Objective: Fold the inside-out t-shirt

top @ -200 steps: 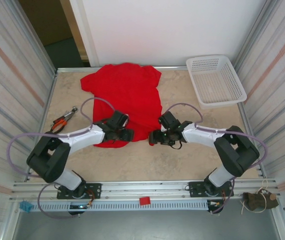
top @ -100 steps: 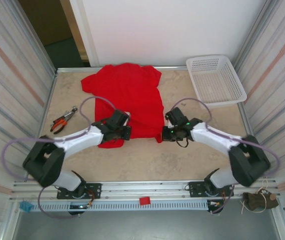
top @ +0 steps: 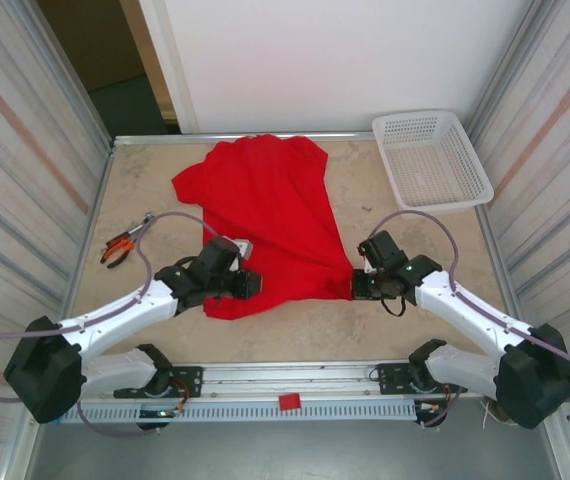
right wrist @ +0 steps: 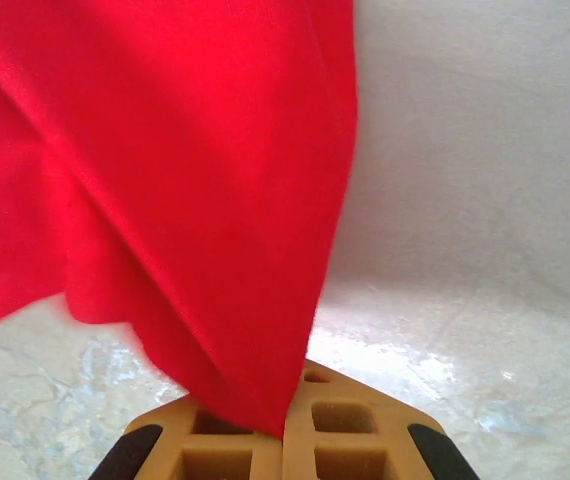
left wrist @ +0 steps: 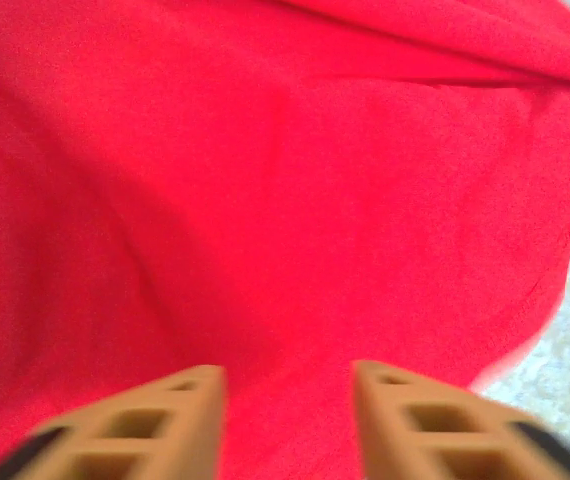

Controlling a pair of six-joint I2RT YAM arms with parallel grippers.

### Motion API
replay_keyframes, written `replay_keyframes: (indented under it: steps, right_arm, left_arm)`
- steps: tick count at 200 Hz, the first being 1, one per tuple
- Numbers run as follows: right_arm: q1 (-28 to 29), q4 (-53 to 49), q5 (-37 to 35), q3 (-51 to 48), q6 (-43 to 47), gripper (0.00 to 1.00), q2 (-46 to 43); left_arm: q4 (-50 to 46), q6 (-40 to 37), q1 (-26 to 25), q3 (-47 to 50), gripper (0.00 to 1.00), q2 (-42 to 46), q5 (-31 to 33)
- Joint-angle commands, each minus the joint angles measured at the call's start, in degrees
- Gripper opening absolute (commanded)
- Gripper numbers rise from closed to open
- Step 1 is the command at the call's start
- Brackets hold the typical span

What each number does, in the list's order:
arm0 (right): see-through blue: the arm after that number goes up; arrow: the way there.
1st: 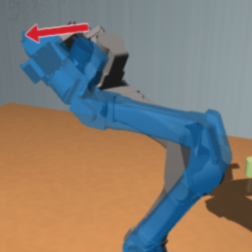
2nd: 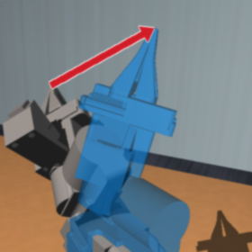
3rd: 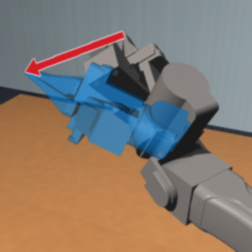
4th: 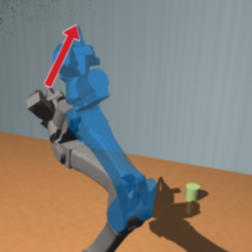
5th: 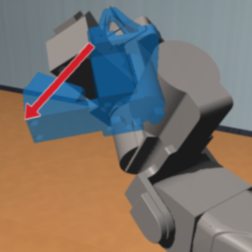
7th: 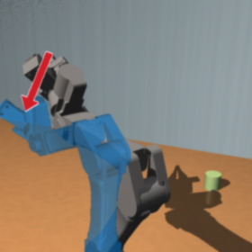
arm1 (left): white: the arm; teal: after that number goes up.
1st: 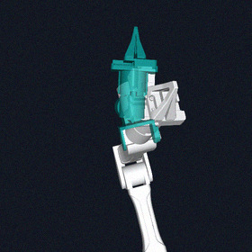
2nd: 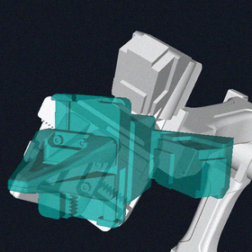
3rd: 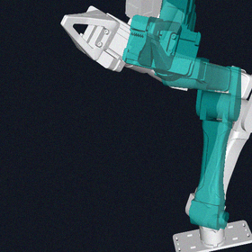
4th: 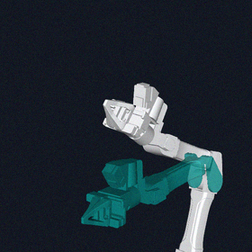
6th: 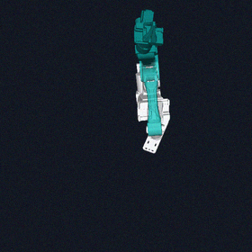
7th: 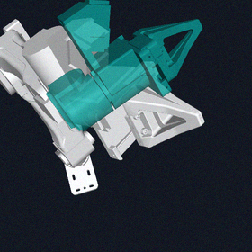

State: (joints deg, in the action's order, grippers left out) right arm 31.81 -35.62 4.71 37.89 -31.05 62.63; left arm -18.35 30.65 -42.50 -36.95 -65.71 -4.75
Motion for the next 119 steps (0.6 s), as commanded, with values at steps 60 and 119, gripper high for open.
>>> replay_keyframes:
  steps: [60, 119]
  right_arm:
    - [-0.5, -5.4, 3.4, 9.9, 1.1, 0.0, -3.9]
    - [-0.9, -6.7, 3.9, 12.1, 0.4, 0.0, -5.7]
  left_arm:
    - [2.8, -19.3, -16.4, -9.2, 0.7, -9.8, 22.0]
    - [13.2, -23.9, -20.4, -14.9, 0.71, -22.8, 16.0]
